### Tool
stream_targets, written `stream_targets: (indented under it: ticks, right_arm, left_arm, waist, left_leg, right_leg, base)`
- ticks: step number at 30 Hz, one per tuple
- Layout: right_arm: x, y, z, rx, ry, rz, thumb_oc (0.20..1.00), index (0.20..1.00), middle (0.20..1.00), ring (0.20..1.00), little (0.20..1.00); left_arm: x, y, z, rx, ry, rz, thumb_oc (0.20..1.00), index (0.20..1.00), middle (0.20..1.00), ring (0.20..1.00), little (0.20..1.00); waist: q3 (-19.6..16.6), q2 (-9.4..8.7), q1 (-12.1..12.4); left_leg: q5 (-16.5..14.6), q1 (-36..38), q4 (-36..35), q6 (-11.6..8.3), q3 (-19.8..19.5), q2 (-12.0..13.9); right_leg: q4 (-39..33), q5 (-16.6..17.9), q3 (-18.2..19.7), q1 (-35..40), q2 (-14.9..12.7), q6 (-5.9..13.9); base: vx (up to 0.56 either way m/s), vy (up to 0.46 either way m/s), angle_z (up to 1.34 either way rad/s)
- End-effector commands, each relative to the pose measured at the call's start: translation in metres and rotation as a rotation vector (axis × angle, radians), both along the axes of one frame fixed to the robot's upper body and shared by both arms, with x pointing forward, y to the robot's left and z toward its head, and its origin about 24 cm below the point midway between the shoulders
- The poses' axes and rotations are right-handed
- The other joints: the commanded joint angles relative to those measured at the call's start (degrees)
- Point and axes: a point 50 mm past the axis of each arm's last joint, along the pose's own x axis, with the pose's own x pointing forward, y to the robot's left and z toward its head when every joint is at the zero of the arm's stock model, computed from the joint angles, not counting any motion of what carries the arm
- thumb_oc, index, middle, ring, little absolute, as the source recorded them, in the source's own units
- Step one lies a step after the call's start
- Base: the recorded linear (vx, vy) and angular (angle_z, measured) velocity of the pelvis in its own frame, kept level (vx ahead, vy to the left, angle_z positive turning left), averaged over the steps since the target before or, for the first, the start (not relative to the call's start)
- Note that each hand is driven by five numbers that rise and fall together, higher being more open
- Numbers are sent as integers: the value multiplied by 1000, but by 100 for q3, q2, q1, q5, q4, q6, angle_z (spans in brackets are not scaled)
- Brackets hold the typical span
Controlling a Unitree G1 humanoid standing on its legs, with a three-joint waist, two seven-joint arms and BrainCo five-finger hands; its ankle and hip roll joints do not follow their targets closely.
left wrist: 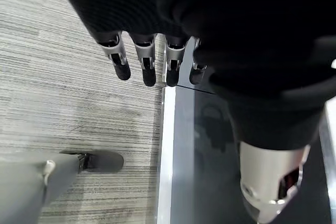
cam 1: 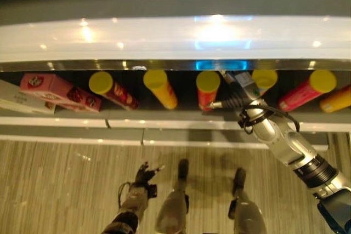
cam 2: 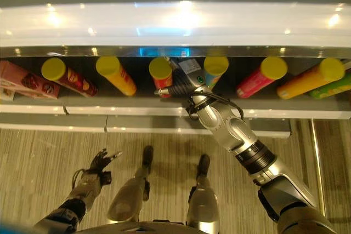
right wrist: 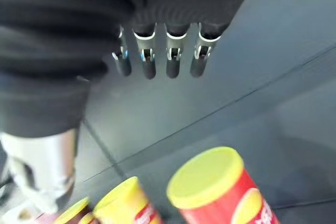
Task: Put the goods on the table back onto the shelves and tidy them up.
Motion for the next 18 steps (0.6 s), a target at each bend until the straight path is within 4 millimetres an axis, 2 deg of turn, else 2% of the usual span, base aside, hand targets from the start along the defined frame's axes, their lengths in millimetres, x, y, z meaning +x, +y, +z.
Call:
stream_targets:
  ticks: [1, 6, 7, 9, 12, 14, 17, 18]
  right_arm:
    - [-20, 19, -2, 37, 136, 226, 1000, 1000, 1000, 1000, 1000]
    - [-32, 19, -18, 47, 424, 380, 1000, 1000, 1000, 1000, 1000]
    - [-35, 13, -26, 85, 547, 416, 1000, 1000, 1000, 1000, 1000]
    - [-40, 2, -37, 101, 688, 442, 1000, 1000, 1000, 1000, 1000]
    - [-49, -14, -43, 111, 782, 444, 1000, 1000, 1000, 1000, 1000]
    - [-57, -30, -49, 149, 839, 420, 1000, 1000, 1000, 1000, 1000]
    - [-64, -65, -72, 245, 933, 272, 1000, 1000, 1000, 1000, 1000]
    - [-72, -95, -101, 274, 1035, 113, 1000, 1000, 1000, 1000, 1000]
  left_arm:
    - [-13, 11, -6, 60, 78, -89, 1000, 1000, 1000, 1000, 1000]
    - [-27, 18, -11, 56, 113, -118, 1000, 1000, 1000, 1000, 1000]
    - [-31, 19, -12, 49, 122, -131, 1000, 1000, 1000, 1000, 1000]
    - [-33, 17, -13, 33, 120, -157, 1000, 1000, 1000, 1000, 1000]
    - [-34, 12, -14, 18, 119, -197, 1000, 1000, 1000, 1000, 1000]
    - [-36, 13, -14, 26, 114, -212, 1000, 1000, 1000, 1000, 1000]
    - [-41, 8, -16, 2, 119, -223, 1000, 1000, 1000, 1000, 1000]
    - [-45, 8, -17, -4, 126, -238, 1000, 1000, 1000, 1000, 1000]
  waist:
    - [-598, -216, -13]
    - [-935, -252, -31]
    - [-1039, -258, -56]
    - [-1161, -259, -113]
    - [-1248, -242, -183]
    - [-1286, -222, -245]
    - [-1311, -207, -350]
    - [-1328, -197, -400]
  left_leg:
    - [-484, 124, 26, -256, 474, 419]
    - [-591, 566, 26, -254, 625, 449]
    - [-632, 716, 26, -259, 691, 466]
    - [-647, 861, 26, -289, 739, 514]
    - [-666, 971, 26, -316, 777, 547]
    - [-675, 1020, 26, -330, 800, 573]
    - [-686, 1094, 26, -334, 843, 602]
    - [-693, 1115, 26, -340, 858, 614]
  right_leg:
    - [157, -191, 158, 4, -365, 292]
    - [179, -245, 193, 279, -347, 293]
    - [213, -284, 239, 365, -339, 289]
    - [247, -349, 254, 453, -320, 286]
    - [281, -407, 281, 526, -302, 282]
    - [305, -431, 293, 546, -293, 287]
    - [355, -456, 338, 558, -279, 284]
    - [356, -465, 340, 559, -270, 285]
  base:
    - [76, -17, -13]
    - [112, -22, -19]
    - [139, -28, -35]
    - [120, -51, -25]
    - [76, -39, -3]
    - [67, -32, -10]
    - [54, -26, -4]
    - [53, -32, -6]
